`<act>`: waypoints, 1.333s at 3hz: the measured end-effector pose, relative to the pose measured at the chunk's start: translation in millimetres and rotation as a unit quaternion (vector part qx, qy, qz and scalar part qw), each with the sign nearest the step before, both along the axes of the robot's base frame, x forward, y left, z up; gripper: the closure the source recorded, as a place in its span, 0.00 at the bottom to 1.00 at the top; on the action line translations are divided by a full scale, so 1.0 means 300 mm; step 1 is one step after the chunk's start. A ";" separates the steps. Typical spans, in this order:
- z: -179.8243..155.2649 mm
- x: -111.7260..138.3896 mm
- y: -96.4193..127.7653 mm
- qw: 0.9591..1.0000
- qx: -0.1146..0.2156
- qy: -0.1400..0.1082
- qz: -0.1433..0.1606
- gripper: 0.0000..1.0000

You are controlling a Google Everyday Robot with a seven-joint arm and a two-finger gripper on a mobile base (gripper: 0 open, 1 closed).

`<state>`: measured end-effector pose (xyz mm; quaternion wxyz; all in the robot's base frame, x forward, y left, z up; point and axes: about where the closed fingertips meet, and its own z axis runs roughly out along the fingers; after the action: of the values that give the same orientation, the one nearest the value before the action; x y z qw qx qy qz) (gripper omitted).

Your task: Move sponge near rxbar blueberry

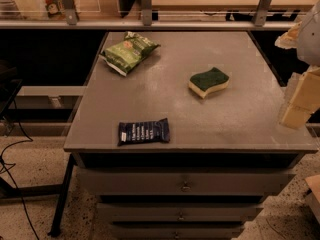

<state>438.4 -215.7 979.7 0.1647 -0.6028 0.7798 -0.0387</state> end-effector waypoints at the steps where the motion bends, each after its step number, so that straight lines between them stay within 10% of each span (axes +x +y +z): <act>1: -0.001 0.018 0.001 1.000 -0.003 -0.005 0.002 0.00; 4: -0.018 0.239 -0.066 0.999 0.004 -0.027 0.032 0.00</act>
Offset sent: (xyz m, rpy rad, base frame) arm 0.0577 -0.0217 -0.0116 0.0196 -0.0370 0.0846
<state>510.0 -235.4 974.3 0.1896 -0.6253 0.7556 -0.0465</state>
